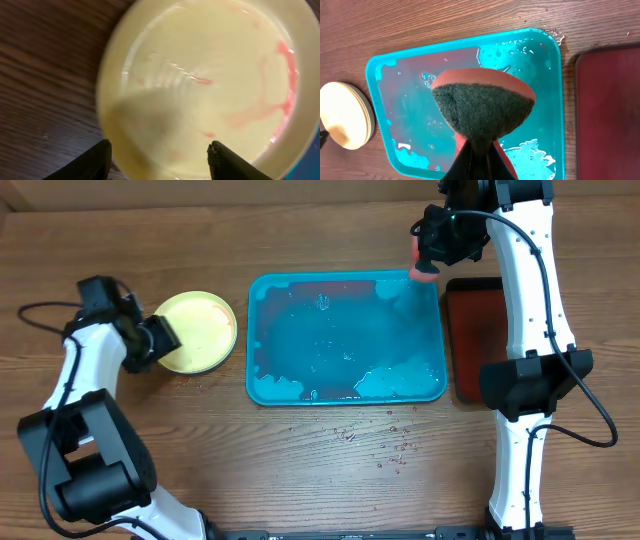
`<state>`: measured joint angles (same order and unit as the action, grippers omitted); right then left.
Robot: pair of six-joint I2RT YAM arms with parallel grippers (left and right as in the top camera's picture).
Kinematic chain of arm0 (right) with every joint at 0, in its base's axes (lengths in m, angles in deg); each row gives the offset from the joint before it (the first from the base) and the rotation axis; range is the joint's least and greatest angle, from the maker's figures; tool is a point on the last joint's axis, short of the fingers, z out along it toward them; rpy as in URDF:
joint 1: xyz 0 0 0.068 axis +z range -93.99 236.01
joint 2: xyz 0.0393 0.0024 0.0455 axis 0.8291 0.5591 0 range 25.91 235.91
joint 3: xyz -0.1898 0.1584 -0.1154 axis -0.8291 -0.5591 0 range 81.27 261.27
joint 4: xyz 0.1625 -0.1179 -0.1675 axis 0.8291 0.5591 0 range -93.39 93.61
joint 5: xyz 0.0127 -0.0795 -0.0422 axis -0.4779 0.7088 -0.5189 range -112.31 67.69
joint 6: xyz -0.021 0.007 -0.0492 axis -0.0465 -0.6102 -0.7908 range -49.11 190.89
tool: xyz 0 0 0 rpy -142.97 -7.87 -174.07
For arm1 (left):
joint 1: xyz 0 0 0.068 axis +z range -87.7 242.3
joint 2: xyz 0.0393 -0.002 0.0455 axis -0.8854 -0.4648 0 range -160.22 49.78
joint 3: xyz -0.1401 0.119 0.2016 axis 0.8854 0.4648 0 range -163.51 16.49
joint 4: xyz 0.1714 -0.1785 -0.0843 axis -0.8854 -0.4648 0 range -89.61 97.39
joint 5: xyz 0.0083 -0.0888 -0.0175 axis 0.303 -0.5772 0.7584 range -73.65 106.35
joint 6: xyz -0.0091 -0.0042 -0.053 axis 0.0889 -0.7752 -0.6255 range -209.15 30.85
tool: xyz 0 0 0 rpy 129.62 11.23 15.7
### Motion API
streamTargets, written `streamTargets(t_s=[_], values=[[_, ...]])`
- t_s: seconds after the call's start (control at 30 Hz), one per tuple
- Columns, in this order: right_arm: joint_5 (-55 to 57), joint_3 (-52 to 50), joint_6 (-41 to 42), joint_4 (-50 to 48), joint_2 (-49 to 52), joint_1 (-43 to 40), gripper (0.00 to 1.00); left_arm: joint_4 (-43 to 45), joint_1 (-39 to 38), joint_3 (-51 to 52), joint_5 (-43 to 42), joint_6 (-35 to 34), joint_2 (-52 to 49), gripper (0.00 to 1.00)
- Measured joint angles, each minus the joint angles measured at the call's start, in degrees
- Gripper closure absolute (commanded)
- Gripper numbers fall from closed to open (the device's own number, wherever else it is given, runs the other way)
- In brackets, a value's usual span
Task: Clean dirty plates on tray and stack at the side
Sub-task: 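Lower the yellow plate onto the stack at left and release it, then move the sponge with the right gripper onto the dark red tray and release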
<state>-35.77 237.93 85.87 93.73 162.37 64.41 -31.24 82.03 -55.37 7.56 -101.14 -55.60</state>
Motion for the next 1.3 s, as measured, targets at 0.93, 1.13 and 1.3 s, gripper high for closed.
streamTargets(t_s=[0.93,1.13,1.3], values=[[5.55,-19.71,-0.02,-0.04,-0.02,-12.74,0.96,-5.57,-29.77,-17.05,1.95,1.92,0.04,0.18],[12.33,-27.19,-0.02,-0.28,-0.02,-12.92,0.96,-5.11,-29.77,-17.05,1.95,1.86,0.04,0.18],[16.65,-29.59,-1.55,-6.62,-0.02,-13.27,0.96,-4.98,-29.77,-17.05,1.95,1.68,0.04,0.17]])
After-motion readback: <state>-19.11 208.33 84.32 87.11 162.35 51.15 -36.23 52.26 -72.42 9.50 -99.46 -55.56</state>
